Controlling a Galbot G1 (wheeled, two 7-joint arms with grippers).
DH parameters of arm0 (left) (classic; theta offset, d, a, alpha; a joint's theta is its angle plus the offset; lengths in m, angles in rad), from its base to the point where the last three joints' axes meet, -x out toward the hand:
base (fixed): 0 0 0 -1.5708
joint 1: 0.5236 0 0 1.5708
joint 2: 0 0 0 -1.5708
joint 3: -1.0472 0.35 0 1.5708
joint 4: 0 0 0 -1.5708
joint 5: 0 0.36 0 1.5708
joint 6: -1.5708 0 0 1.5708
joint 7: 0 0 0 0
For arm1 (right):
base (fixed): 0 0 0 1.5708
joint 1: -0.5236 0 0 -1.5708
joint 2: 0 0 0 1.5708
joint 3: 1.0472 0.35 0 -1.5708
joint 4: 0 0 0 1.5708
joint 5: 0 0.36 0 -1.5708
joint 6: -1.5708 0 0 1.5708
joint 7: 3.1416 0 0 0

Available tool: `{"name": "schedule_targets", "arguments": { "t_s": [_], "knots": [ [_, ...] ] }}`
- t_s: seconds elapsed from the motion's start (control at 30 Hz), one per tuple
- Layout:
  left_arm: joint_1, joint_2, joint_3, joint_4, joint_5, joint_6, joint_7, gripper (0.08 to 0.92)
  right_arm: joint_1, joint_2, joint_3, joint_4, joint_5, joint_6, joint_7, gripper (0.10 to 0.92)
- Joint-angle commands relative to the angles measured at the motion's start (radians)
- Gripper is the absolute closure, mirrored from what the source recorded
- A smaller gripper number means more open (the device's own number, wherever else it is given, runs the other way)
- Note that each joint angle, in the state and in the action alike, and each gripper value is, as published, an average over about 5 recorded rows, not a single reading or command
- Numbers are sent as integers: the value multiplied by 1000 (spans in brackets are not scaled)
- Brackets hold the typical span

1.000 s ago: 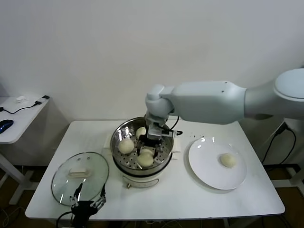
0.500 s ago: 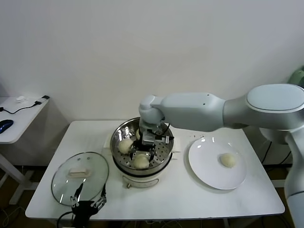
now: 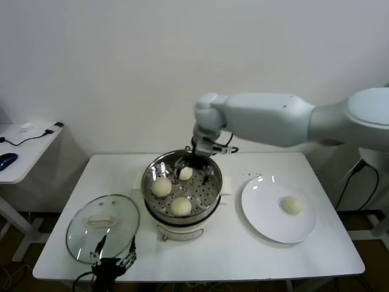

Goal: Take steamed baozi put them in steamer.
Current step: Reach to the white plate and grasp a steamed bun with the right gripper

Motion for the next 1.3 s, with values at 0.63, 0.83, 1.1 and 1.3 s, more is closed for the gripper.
{"name": "schedule_targets", "arguments": {
  "t_s": [0.63, 0.83, 1.1, 1.3],
  "knots": [
    [10, -13, -7, 7, 10, 3, 2, 177, -373, -647, 54, -54, 5, -644, 47, 203],
    [18, -17, -6, 10, 19, 0, 2, 177, -499, -609, 158, -112, -36, -656, 65, 203],
    [22, -19, -5, 9, 23, -2, 0, 177, -613, -530, 289, -212, -98, -674, 94, 203],
    [28, -19, -6, 7, 24, -5, -2, 177, -636, -491, 310, -225, -100, -687, 109, 203]
  ]
}}
